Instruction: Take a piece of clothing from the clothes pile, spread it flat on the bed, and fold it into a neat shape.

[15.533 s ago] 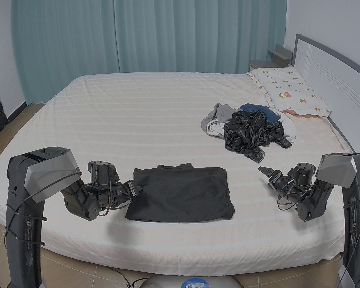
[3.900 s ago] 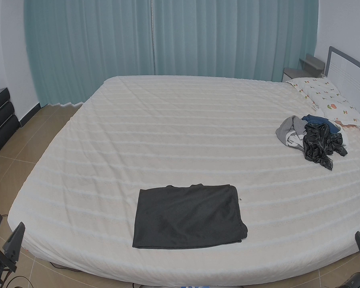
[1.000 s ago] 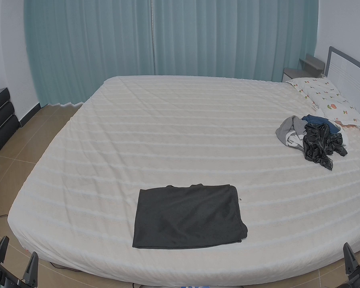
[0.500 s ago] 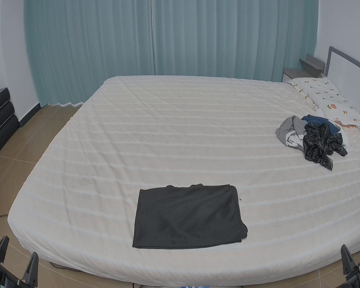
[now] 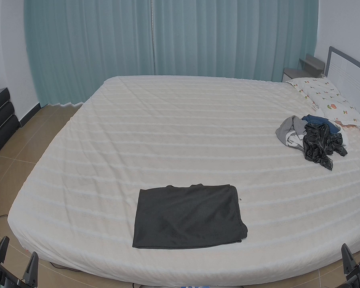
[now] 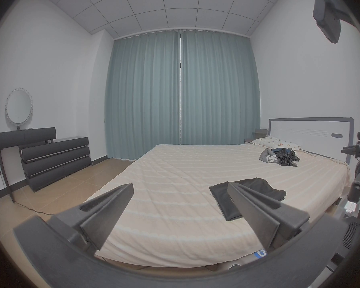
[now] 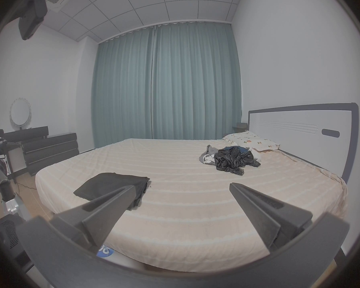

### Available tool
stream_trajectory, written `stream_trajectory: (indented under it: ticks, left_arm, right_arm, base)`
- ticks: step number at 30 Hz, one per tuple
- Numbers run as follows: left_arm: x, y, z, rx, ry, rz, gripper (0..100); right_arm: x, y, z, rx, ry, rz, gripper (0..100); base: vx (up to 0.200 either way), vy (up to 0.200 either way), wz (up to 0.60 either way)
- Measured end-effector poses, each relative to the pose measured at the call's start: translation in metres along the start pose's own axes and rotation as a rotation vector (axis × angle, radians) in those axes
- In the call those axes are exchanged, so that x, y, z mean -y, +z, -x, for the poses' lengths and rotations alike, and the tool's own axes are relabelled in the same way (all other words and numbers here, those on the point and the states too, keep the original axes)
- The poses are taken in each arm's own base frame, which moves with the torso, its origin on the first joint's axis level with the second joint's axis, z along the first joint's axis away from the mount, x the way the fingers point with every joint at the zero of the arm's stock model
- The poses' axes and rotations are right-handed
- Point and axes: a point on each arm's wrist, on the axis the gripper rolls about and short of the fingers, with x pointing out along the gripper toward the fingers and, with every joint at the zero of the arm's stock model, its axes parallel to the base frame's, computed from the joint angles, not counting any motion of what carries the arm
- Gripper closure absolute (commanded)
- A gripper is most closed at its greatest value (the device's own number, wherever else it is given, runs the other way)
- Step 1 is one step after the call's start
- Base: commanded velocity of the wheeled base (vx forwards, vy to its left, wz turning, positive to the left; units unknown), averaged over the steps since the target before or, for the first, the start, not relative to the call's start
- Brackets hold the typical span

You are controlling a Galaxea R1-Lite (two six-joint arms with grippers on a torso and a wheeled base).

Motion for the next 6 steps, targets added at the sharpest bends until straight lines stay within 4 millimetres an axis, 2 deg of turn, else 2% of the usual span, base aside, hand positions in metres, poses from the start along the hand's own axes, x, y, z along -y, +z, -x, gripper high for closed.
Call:
stream_trajectory:
  ticks: [6]
  left_arm:
    - [0.0000,0.0000,0.0000,0.000,-0.001,-0.001,0]
  right_arm:
    - [0.0000,0.0000,0.0000,0.000,0.001,-0.002,0]
  base:
    - [0.000,0.000,0.00]
